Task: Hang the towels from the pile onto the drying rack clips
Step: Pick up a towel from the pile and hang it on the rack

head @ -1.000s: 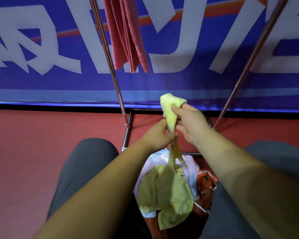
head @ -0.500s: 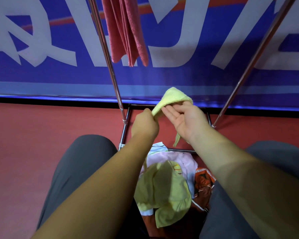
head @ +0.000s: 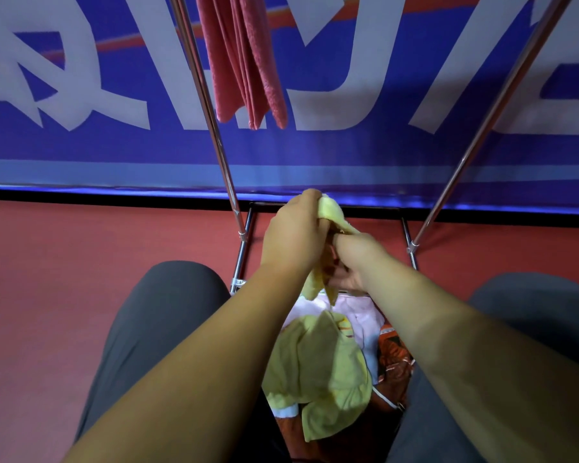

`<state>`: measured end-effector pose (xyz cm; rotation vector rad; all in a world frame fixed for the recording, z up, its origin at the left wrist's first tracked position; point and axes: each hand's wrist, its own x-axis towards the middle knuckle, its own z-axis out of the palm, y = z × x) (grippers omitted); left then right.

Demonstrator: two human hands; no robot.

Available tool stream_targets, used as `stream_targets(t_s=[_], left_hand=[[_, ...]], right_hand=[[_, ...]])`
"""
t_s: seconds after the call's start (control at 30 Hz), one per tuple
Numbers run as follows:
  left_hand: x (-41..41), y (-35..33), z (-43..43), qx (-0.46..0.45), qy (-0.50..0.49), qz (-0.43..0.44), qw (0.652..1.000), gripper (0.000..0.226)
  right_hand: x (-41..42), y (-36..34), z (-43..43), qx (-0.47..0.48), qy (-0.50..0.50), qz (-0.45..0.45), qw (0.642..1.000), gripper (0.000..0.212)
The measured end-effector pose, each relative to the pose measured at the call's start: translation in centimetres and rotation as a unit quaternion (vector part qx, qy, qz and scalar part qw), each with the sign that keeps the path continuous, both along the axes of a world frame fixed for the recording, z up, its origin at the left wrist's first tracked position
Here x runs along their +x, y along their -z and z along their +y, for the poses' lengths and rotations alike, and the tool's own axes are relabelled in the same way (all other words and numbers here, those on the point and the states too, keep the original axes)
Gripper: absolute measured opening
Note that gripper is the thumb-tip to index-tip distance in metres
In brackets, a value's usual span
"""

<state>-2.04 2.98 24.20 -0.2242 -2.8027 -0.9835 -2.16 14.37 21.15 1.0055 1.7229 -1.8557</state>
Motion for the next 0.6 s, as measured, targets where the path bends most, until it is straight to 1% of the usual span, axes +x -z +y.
stream_targets(t_s=[0.07, 0.1, 0.13, 0.17, 0.2, 0.23, 0.3, 0.37, 0.43, 0.6], left_hand=[[0.2, -0.1, 0.1, -0.027, 0.012, 0.004, 1.0, 0.041], [0.3, -0.1, 0.1, -0.036, 0.014, 0.006, 0.999, 0.041], [0.3, -0.1, 0.1, -0.042, 0.014, 0.007, 0.999, 0.041], [0.3, -0.1, 0.0, -0.044, 0.013, 0.009, 0.999, 0.041], [0.3, -0.1, -0.1, -0.046, 0.01, 0.012, 0.999, 0.039], [0.3, -0.2, -0.2, -0.048, 0.006, 0.017, 0.999, 0.036], [0.2, -0.2, -0.5, -0.057, -0.008, 0.025, 0.998, 0.03], [0.0, 0.0, -0.9, -0.082, -0.023, 0.021, 0.996, 0.026], [-0.3, 0.4, -1.3, -0.113, -0.036, 0.011, 0.993, 0.025], [-0.9, 1.8, -1.9, -0.15, -0.065, -0.033, 0.986, 0.028]], right_hand=[[0.0, 0.0, 0.0, 0.106, -0.031, -0.056, 0.992, 0.047], [-0.1, 0.1, 0.0, 0.185, -0.032, -0.063, 0.98, 0.063], [-0.2, 0.2, 0.2, 0.269, -0.049, -0.048, 0.961, 0.072], [-0.2, 0.2, 0.4, 0.33, -0.077, -0.018, 0.941, 0.072], [-0.2, 0.2, 0.6, 0.369, -0.102, 0.02, 0.924, 0.065], [-0.3, 0.2, 0.9, 0.393, -0.123, 0.053, 0.91, 0.054], [-0.4, 0.1, 1.4, 0.415, -0.161, 0.105, 0.889, 0.03], [-0.4, 0.0, 1.5, 0.413, -0.175, 0.155, 0.88, 0.016], [-0.3, -0.3, 1.3, 0.395, -0.16, 0.197, 0.883, 0.013], [0.2, -0.7, 0.6, 0.406, -0.163, 0.27, 0.858, 0.019]])
